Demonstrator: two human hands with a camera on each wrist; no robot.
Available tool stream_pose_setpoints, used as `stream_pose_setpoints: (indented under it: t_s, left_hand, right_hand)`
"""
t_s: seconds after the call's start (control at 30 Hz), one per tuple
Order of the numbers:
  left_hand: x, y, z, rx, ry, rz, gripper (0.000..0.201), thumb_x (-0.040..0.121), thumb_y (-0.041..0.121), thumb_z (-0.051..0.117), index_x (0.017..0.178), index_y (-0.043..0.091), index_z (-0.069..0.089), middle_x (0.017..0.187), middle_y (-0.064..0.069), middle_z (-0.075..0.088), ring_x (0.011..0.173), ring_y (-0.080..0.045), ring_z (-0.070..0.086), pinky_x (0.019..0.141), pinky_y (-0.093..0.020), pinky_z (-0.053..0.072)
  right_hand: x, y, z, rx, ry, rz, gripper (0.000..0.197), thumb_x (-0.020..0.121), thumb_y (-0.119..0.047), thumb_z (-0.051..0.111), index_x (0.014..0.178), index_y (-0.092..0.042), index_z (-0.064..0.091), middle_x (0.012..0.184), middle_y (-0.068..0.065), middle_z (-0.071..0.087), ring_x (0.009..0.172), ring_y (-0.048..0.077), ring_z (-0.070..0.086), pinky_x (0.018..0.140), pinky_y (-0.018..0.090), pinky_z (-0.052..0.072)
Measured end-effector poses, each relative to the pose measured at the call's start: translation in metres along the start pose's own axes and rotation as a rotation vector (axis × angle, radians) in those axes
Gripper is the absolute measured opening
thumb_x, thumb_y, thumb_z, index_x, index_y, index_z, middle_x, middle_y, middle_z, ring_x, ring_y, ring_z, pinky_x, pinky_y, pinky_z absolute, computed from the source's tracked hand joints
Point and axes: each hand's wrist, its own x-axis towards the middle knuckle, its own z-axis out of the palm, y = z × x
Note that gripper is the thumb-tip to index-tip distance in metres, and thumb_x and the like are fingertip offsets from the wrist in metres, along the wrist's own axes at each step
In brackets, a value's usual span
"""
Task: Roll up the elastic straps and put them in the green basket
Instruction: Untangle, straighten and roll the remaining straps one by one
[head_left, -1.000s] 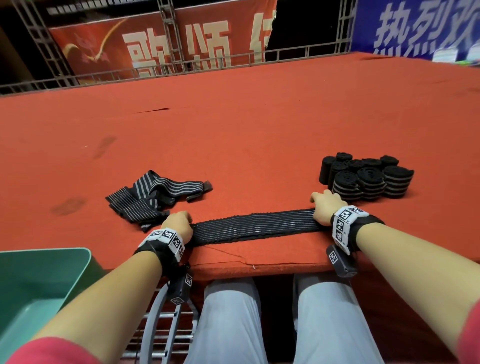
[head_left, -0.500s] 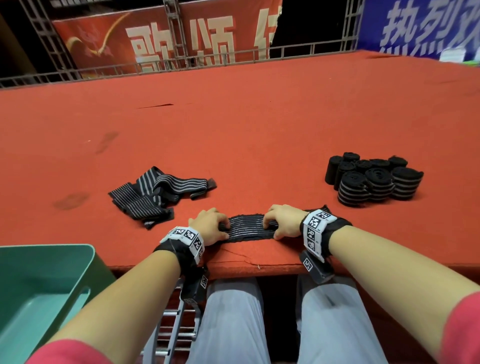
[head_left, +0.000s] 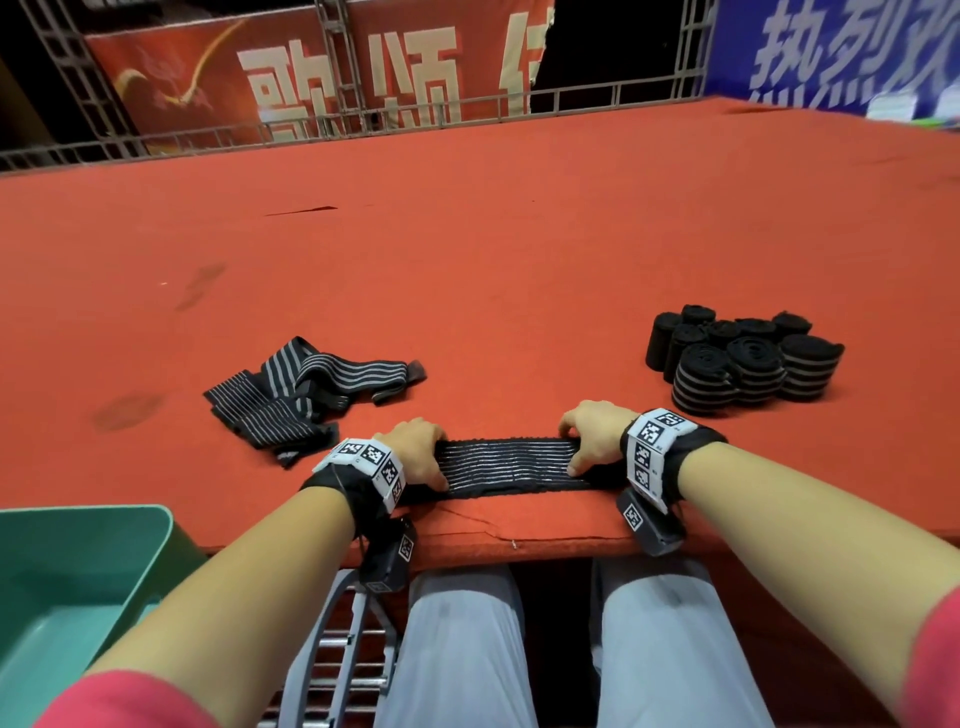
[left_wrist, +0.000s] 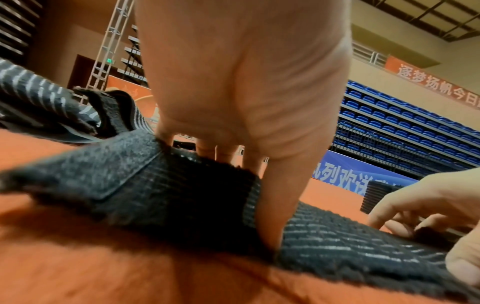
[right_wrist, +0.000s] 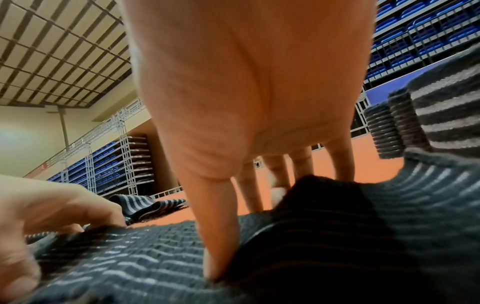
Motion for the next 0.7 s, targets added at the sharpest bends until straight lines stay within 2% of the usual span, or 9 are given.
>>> stream_pose_setpoints:
  t_s: [0.07,0.17,0.3,0.43,0.53,0.63,0.7]
  left_hand:
    - [0.000,0.002,-0.002,0.013,-0.019,-0.003,0.049,0.077,0.030,0.071,0.124,0.027,0.056,0.124,0.002,0.060,0.115,-0.022,0.057,0.100,-0.043,0.045]
    - [0.002,0.004,-0.003,0.019,-0.022,-0.018,0.042,0.084,0.021,0.057,0.125,0.030,0.055,0.125,0.003,0.062,0.119,-0.022,0.057,0.105,-0.048,0.037]
    - [0.013,0.005,-0.004,0.065,-0.017,-0.029,0.039,0.084,0.020,0.056,0.121,0.032,0.059,0.121,0.005,0.063,0.120,-0.022,0.056,0.104,-0.054,0.031]
    - [0.038,0.013,-0.013,0.160,0.100,-0.040,0.038,0.084,0.015,0.051,0.117,0.033,0.061,0.117,0.005,0.066,0.120,-0.023,0.056,0.105,-0.057,0.026]
    - [0.061,0.019,-0.021,0.233,0.186,-0.022,0.038,0.084,0.011,0.048,0.113,0.031,0.063,0.112,0.002,0.066,0.120,-0.025,0.052,0.105,-0.057,0.025]
    - [0.086,0.025,-0.027,0.294,0.212,-0.017,0.035,0.087,0.014,0.046,0.113,0.031,0.061,0.116,0.000,0.062,0.123,-0.025,0.047,0.108,-0.066,0.021]
    - [0.101,0.029,-0.031,0.311,0.222,-0.026,0.037,0.088,0.014,0.044,0.115,0.031,0.061,0.119,0.000,0.060,0.125,-0.024,0.046,0.110,-0.068,0.017]
  right_hand:
    - [-0.001,0.003,-0.001,0.014,-0.017,0.018,0.066,0.069,-0.047,0.085,0.124,-0.020,0.059,0.122,0.004,0.059,0.109,0.027,0.060,0.095,0.040,0.051]
    - [-0.002,0.007,-0.003,0.022,-0.023,0.032,0.062,0.072,-0.047,0.083,0.119,-0.020,0.054,0.119,0.003,0.058,0.107,0.026,0.059,0.093,0.041,0.050]
    - [-0.006,0.012,-0.005,0.063,-0.046,-0.002,0.041,0.086,-0.028,0.072,0.122,-0.019,0.054,0.125,0.005,0.062,0.110,0.026,0.059,0.094,0.037,0.049]
    - [-0.010,0.018,-0.008,0.161,-0.038,-0.044,0.039,0.090,-0.011,0.058,0.128,-0.021,0.056,0.128,0.007,0.061,0.112,0.025,0.058,0.090,0.030,0.045]
    - [-0.011,0.020,-0.008,0.252,-0.026,-0.071,0.043,0.089,-0.012,0.059,0.130,-0.024,0.053,0.117,0.004,0.060,0.100,0.022,0.056,0.083,0.030,0.046]
    - [-0.009,0.022,-0.005,0.353,0.002,-0.075,0.028,0.088,-0.014,0.063,0.111,-0.028,0.056,0.105,0.000,0.059,0.092,0.023,0.060,0.079,0.035,0.049]
    - [-0.005,0.023,-0.003,0.412,0.028,-0.079,0.021,0.087,-0.012,0.065,0.098,-0.028,0.057,0.103,-0.002,0.057,0.091,0.021,0.058,0.079,0.033,0.047]
